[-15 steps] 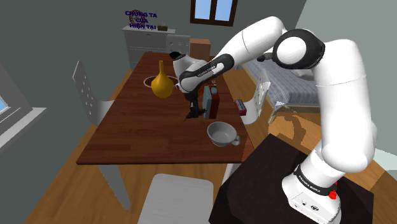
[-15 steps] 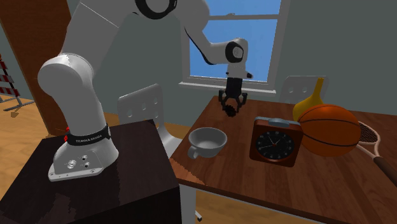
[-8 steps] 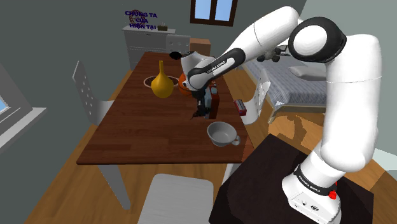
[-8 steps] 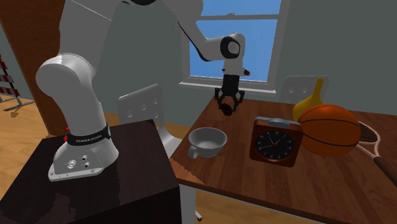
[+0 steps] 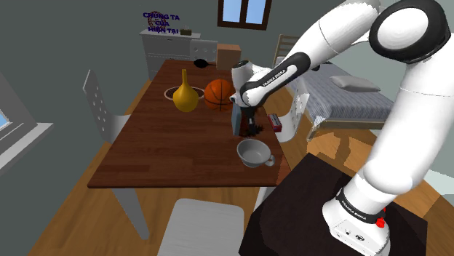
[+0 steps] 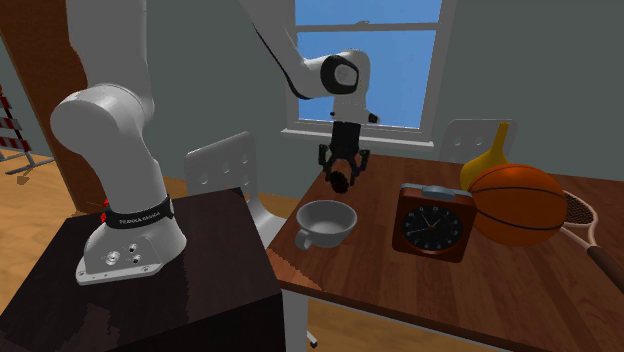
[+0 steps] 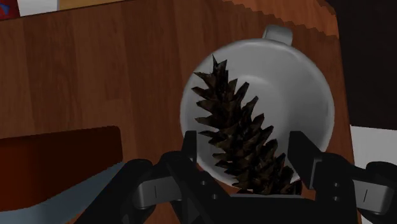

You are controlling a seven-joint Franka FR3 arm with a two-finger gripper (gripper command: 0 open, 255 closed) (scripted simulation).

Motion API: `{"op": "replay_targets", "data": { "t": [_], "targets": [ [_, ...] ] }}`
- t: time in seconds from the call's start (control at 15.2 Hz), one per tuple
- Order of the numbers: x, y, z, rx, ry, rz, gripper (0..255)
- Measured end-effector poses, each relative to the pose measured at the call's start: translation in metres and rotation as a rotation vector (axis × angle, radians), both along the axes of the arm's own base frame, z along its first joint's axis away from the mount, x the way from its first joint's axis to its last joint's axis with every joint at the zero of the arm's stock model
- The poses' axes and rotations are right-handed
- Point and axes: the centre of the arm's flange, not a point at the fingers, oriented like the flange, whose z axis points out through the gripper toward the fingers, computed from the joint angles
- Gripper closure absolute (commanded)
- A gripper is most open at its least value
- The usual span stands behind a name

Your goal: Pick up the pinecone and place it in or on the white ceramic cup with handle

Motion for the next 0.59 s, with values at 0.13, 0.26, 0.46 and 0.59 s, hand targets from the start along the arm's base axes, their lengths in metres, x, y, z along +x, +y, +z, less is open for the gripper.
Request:
{"op": "replay_targets", "data": {
  "t": [0.13,0.26,0.46,0.59],
  "targets": [
    [-0.023,-0.015,0.001,0.0,0.0,-0.001,255],
    [-0.03,-0.019,-0.004,0.0,0.0,0.0,255],
    [-0.032,-0.02,-0.018,0.0,0.0,0.0,255],
    [-0.032,-0.021,-0.028,0.0,0.0,0.0,255]
  ]
}}
